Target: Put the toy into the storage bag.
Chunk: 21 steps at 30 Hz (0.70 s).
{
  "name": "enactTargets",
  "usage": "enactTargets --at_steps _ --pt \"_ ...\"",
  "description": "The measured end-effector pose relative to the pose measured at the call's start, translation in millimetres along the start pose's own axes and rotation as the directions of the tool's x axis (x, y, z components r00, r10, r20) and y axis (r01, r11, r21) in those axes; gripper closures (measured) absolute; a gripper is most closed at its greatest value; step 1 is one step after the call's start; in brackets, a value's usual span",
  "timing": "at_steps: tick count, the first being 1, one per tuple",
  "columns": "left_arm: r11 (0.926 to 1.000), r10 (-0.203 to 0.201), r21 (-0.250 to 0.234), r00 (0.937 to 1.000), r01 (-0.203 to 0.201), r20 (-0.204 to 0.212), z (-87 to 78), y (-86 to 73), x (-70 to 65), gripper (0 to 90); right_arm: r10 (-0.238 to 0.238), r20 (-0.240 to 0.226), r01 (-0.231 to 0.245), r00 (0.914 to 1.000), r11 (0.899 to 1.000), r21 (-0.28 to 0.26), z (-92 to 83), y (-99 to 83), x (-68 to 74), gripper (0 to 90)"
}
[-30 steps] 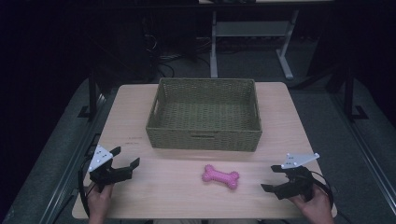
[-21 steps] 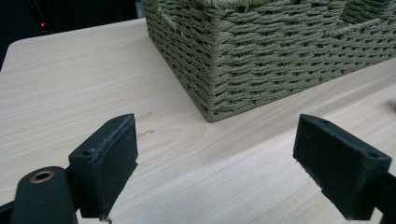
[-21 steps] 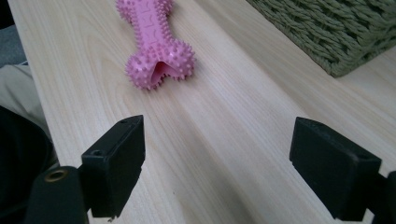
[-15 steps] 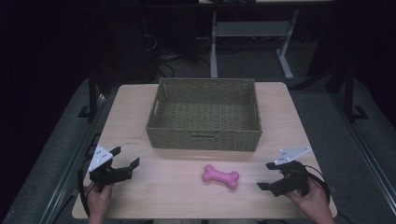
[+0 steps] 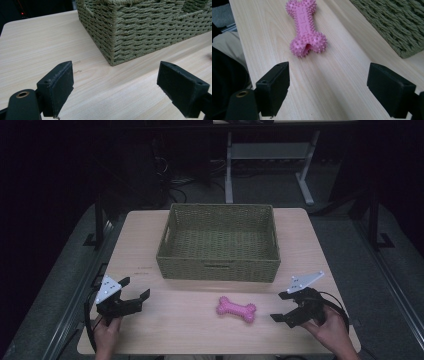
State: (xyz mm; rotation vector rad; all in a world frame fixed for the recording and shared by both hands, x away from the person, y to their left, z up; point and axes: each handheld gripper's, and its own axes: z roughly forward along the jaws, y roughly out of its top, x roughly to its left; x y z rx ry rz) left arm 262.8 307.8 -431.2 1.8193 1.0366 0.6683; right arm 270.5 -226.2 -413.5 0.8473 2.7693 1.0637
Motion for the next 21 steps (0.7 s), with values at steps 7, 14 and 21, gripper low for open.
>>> enactTargets --at_steps 7,14,21 --pt "1.0 -0.001 0.0 1.0 0.001 -0.003 0.0 0.0 1.5 13.3 -0.03 -0.018 0.03 0.9994 0.999 0.027 7.1 13.6 2.0 18.1" --pt "1.0 -0.002 -0.003 1.0 0.002 -0.003 0.0 0.1 0.9 13.3 -0.055 -0.042 0.057 0.9976 0.997 0.047 15.1 26.9 4.0 18.5" --pt "1.0 -0.002 -0.004 1.0 0.002 -0.005 0.1 0.3 0.6 13.3 -0.077 -0.061 0.081 0.9952 0.995 0.062 20.2 40.7 5.2 20.7"
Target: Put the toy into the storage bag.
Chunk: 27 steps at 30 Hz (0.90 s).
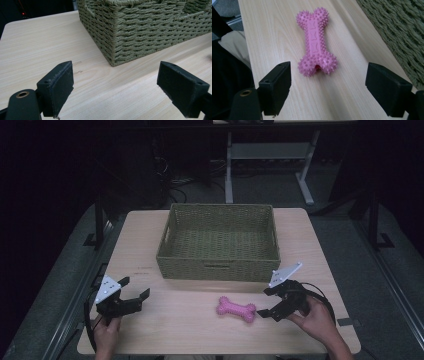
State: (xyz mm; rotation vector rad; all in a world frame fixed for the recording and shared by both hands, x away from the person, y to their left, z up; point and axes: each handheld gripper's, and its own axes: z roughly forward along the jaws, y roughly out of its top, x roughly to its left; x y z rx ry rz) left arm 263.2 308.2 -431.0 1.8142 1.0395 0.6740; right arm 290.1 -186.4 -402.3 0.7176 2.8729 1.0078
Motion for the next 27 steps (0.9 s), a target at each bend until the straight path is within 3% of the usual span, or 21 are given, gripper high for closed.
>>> enactTargets --at_steps 18,27 --pt "1.0 0.002 -0.002 1.0 -0.002 -0.002 -0.2 0.4 0.1 13.3 -0.055 -0.029 0.056 0.9981 0.998 0.039 12.8 30.2 1.6 23.7" --pt "1.0 0.002 -0.005 1.0 -0.002 -0.002 -0.8 0.4 0.4 13.3 -0.067 -0.05 0.07 0.9965 0.996 0.052 23.0 36.0 2.4 26.2"
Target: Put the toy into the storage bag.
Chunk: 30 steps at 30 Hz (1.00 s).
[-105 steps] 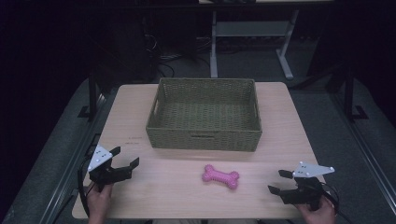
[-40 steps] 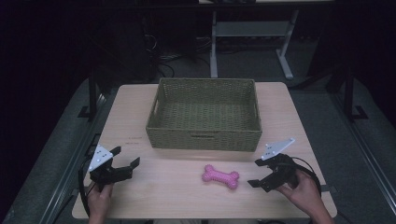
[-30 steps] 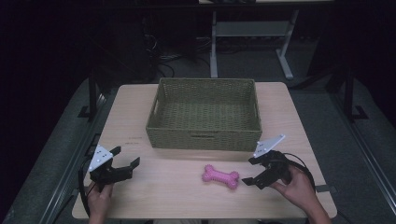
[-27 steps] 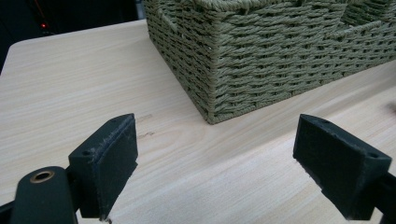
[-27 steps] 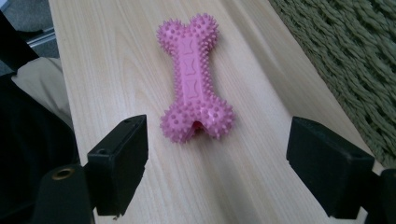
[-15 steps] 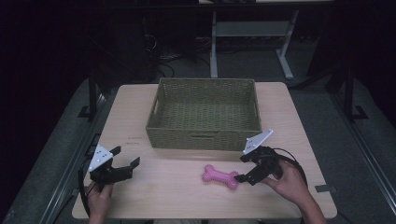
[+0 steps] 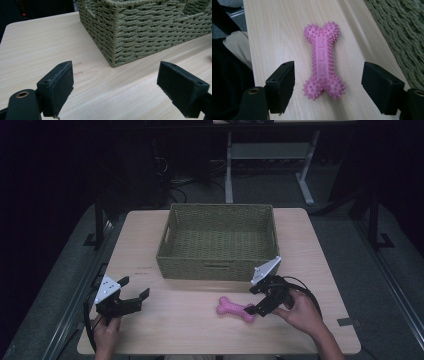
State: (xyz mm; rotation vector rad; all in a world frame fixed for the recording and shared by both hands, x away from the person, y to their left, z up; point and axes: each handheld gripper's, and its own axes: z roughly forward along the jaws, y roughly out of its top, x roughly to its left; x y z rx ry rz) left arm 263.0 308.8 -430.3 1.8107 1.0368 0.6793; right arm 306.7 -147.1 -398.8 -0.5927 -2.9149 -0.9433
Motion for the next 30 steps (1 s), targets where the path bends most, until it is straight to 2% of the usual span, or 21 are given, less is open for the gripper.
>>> enactTargets --at_steps 12,19,30 --pt "1.0 0.001 -0.002 1.0 -0.001 0.0 -0.1 0.2 -0.7 13.3 -0.023 -0.03 0.024 0.9993 0.999 0.039 16.8 12.6 1.7 32.7" --pt "1.0 0.001 -0.005 1.0 -0.001 0.0 -0.5 0.3 -0.8 13.3 -0.044 -0.044 0.048 0.9981 0.995 0.083 34.6 19.4 4.3 37.5" --pt "1.0 -0.002 -0.008 1.0 0.002 0.001 -0.6 0.3 -0.4 13.3 -0.051 -0.037 0.056 0.998 0.989 0.134 48.9 22.7 3.4 41.4"
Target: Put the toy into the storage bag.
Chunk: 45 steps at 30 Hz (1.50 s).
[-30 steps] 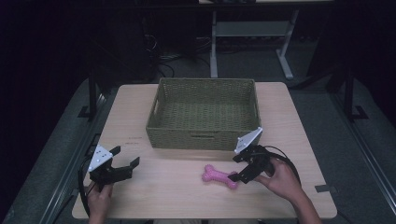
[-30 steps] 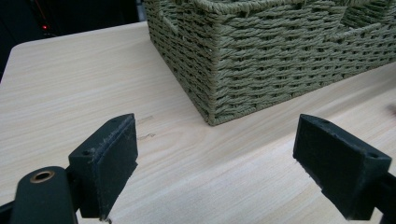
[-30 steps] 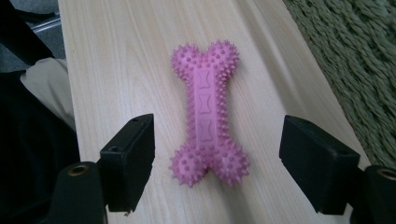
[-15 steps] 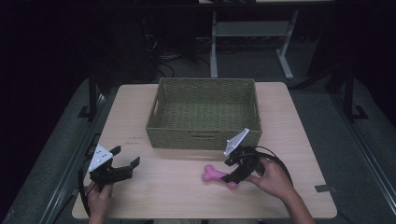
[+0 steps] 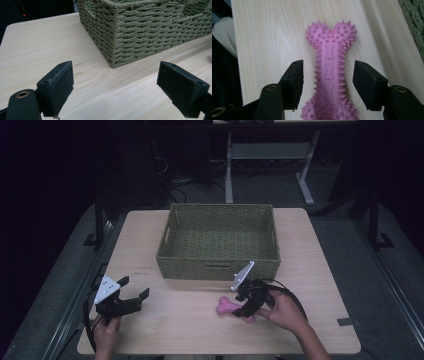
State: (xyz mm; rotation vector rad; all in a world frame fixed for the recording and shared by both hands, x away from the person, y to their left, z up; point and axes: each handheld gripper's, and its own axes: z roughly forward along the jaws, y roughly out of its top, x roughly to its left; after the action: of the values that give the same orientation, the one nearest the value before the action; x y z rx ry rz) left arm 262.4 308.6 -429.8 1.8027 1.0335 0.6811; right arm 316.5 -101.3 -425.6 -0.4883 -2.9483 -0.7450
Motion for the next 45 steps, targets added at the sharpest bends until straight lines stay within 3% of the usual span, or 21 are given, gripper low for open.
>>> enactTargets --at_steps 27,45 --pt "1.0 -0.004 0.001 1.0 0.004 -0.001 -1.5 -0.1 1.1 13.3 -0.054 0.032 0.051 0.998 0.994 0.096 19.3 4.1 2.1 56.1" --pt "1.0 -0.004 -0.001 1.0 0.004 -0.003 -2.6 -0.1 1.7 13.3 -0.034 -0.018 0.035 0.9993 0.995 0.089 13.4 2.0 -3.0 57.8"
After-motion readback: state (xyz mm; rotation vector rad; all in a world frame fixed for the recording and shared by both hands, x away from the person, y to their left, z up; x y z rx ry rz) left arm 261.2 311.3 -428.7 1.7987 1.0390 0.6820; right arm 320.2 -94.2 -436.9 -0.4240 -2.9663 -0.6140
